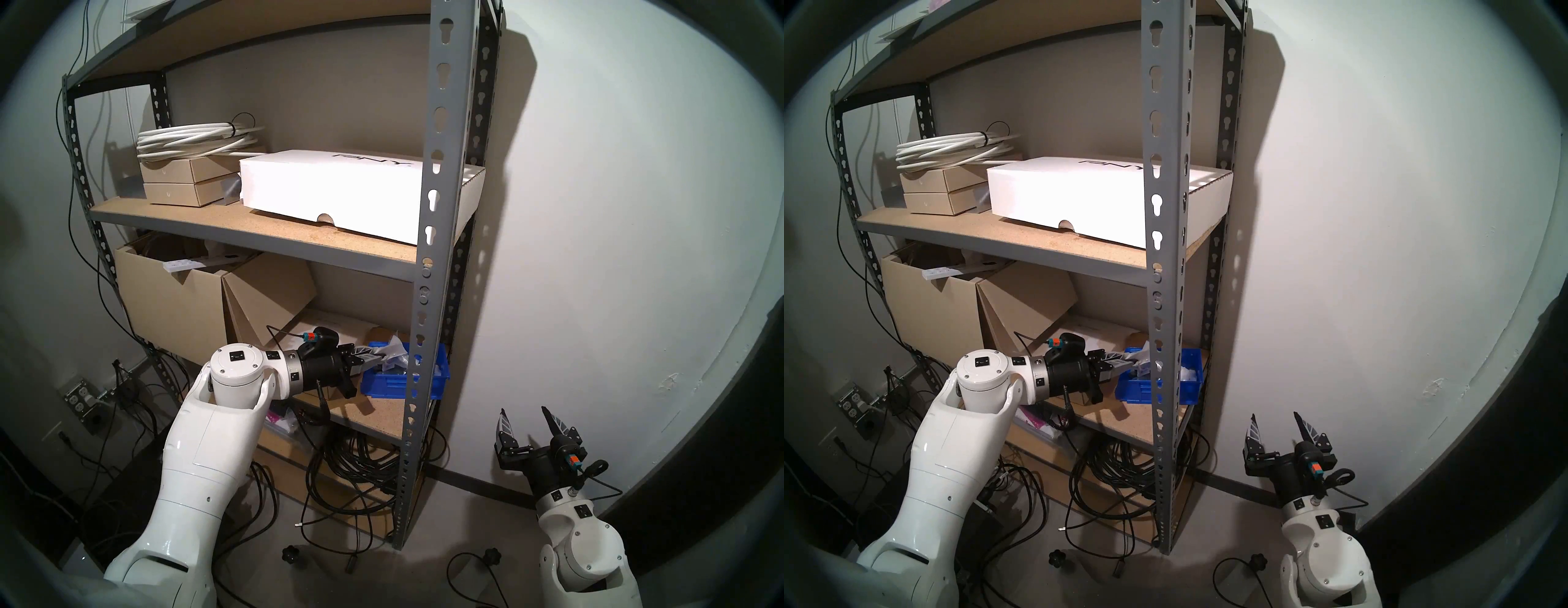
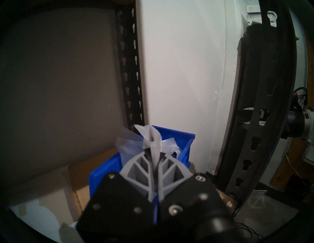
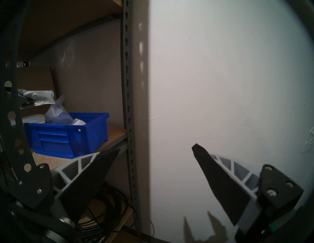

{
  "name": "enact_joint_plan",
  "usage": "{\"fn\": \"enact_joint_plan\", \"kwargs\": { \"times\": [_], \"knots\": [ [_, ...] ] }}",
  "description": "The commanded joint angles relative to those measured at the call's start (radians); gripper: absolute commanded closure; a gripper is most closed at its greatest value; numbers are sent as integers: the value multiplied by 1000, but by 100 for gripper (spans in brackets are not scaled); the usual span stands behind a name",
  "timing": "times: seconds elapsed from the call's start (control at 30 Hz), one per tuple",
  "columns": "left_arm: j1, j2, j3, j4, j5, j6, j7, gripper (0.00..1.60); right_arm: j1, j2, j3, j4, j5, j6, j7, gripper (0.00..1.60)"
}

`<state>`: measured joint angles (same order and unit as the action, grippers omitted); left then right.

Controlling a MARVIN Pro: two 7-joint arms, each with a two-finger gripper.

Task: Organize the rack shelf by putting things into a case

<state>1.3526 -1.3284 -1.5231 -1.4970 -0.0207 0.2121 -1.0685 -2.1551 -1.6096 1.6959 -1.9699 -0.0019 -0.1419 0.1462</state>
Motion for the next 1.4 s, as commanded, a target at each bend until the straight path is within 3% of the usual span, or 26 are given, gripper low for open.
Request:
{"fn": "enact_joint_plan", "kwargs": {
  "times": [0.0, 0.87, 1.37],
  "knots": [
    [-34, 13, 5, 16, 7, -5, -12, 160, 2, 0, 0, -21, 0, -3, 0, 0],
    [-159, -10, 72, 105, 59, -11, -8, 160, 3, 0, 0, -20, 0, -4, 0, 0],
    [-167, 3, 87, 123, 61, -15, -37, 160, 2, 0, 0, -21, 0, -3, 0, 0]
  ]
}}
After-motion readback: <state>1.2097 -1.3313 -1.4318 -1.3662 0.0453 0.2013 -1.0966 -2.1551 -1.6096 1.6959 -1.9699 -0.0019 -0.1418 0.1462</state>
